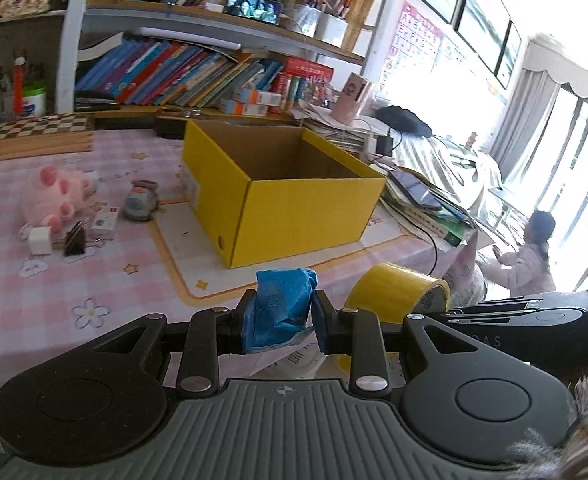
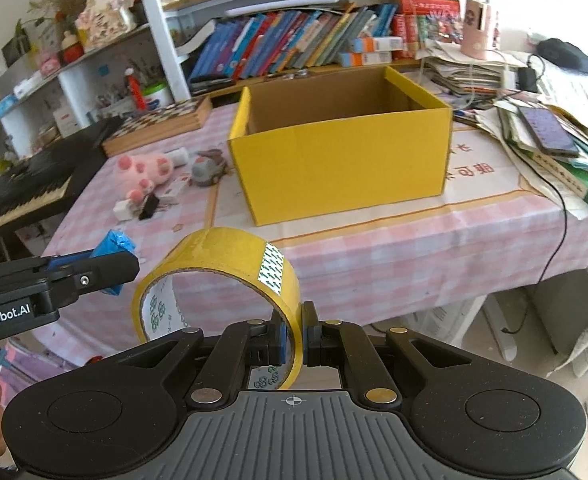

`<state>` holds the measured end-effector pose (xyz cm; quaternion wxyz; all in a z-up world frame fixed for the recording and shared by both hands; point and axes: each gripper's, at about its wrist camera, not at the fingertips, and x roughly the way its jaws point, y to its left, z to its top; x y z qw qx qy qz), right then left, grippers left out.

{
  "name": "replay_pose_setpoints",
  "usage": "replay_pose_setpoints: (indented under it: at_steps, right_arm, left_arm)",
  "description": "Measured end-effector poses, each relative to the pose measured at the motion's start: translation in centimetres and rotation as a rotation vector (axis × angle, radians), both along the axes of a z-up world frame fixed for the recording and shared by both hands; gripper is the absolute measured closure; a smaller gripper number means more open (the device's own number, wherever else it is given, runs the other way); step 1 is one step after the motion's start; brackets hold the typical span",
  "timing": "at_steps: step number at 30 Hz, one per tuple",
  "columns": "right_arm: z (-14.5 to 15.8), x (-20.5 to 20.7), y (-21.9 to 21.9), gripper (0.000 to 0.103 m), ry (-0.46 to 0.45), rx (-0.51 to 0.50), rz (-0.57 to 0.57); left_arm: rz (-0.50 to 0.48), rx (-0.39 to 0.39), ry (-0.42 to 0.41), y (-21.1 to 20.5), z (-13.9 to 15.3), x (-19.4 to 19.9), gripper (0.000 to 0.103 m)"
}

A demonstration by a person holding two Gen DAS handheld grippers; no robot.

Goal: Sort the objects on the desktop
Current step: 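Carry the blue bag and tape roll toward the yellow box with both tools, then lower the tape roll into the box and open the right tool while the left tool releases the bag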

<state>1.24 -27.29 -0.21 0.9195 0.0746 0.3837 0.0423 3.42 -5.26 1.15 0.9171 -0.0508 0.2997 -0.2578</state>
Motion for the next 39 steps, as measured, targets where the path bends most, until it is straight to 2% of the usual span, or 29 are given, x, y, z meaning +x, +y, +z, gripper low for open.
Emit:
replay_pose_setpoints:
  at_steps: [23, 32, 39]
  right_arm:
    - [1.2, 5.5, -4.3, 0.095, -0.024, 0.022, -0.01]
    - [4.3, 9.8, -7.0, 0.095, -0.131, 0.014, 0.009]
    - [6.2, 14.5, -8.9, 0.095, -0.207, -0.034, 0.07]
  left_arm:
    - [-0.01, -0.029, -0.031, -3.8, 1.7, 5.2, 0.076]
    - [-0.019, -0.049, -0.116, -6.0, 4.3, 8.2, 0.076]
    - [0.003, -0.064, -0.174, -7.7, 6.5, 11.8, 0.076]
